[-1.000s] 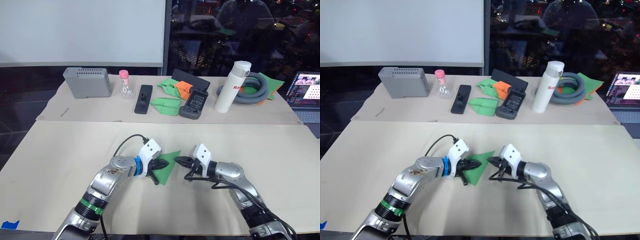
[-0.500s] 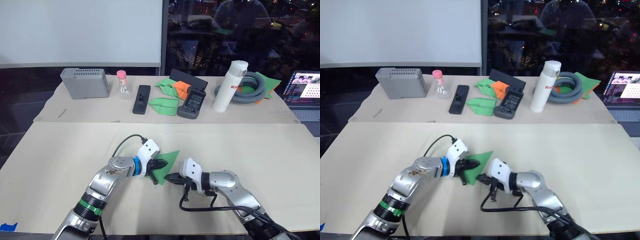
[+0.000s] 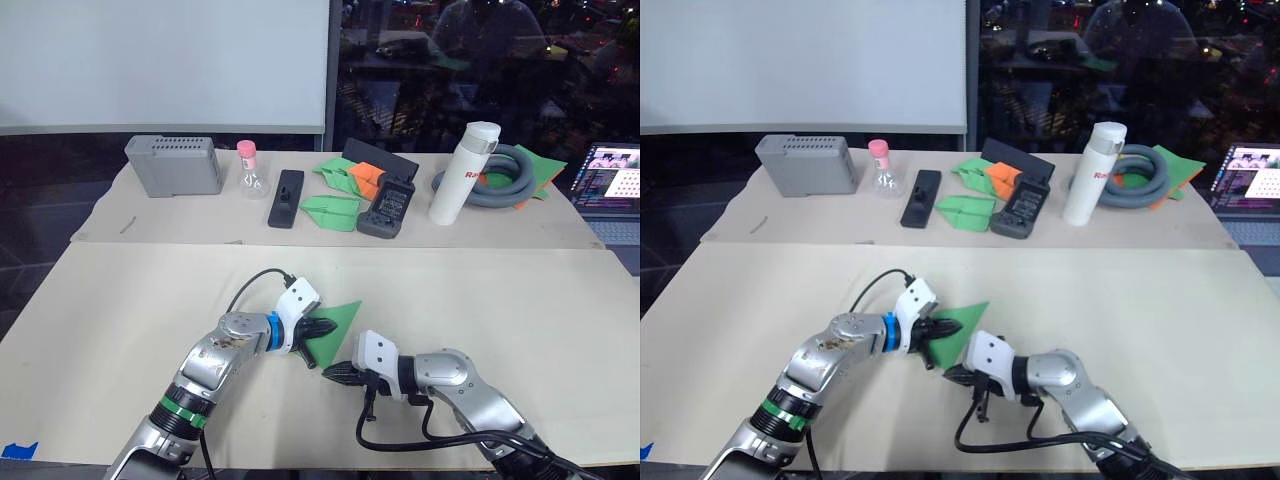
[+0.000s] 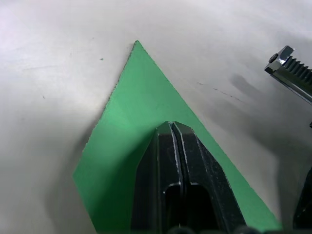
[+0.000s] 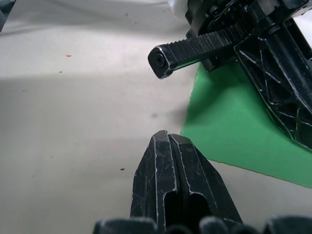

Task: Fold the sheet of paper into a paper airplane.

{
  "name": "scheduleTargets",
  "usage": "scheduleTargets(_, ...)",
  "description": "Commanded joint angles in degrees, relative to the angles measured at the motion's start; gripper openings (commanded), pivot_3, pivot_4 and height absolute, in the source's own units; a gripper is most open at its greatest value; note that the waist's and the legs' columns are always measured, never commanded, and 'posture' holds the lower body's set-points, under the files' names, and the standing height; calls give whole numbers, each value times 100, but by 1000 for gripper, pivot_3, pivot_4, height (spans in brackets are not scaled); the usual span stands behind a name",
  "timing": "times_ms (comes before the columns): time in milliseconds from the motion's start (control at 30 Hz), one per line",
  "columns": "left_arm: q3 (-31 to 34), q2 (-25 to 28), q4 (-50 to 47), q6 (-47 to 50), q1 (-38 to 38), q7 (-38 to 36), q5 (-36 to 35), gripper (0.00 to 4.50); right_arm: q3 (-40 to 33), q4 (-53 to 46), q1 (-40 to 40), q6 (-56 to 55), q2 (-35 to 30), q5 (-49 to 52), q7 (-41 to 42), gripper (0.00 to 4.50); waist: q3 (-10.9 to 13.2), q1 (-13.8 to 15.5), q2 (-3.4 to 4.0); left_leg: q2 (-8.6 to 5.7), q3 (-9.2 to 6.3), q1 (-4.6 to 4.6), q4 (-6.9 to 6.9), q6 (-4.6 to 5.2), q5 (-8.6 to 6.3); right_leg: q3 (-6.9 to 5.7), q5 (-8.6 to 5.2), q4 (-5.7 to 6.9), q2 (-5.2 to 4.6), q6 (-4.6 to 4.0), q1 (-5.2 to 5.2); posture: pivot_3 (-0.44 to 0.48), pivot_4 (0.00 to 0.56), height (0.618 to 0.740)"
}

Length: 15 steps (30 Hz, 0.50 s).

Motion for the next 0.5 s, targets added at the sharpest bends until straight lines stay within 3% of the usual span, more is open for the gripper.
scheduleTargets(33, 347, 84, 69, -74, 135, -10, -110, 35, -415, -380, -72, 617, -297, 377, 135, 0, 1, 21, 0, 0, 0, -8, 3, 0, 0, 0, 0, 0, -1, 0, -5, 0, 150, 740)
scheduleTargets(233, 619, 302, -19, -88, 263, -85, -218, 35, -865, -365, -847, 1357, -201, 737, -166, 0, 5, 2, -1, 5, 1, -27, 4, -3, 2, 1, 0, 1, -4, -1, -28, 0, 150, 740)
scheduleTargets(500, 488, 227, 118, -141, 147, 83, -76, 35, -248, 802, -1506, 1167, 319, 233, -445, 0, 5, 41, -1, -7, 1, -36, 2, -4, 3, -4, 1, 3, 1, 0, -34, 0, 150, 740)
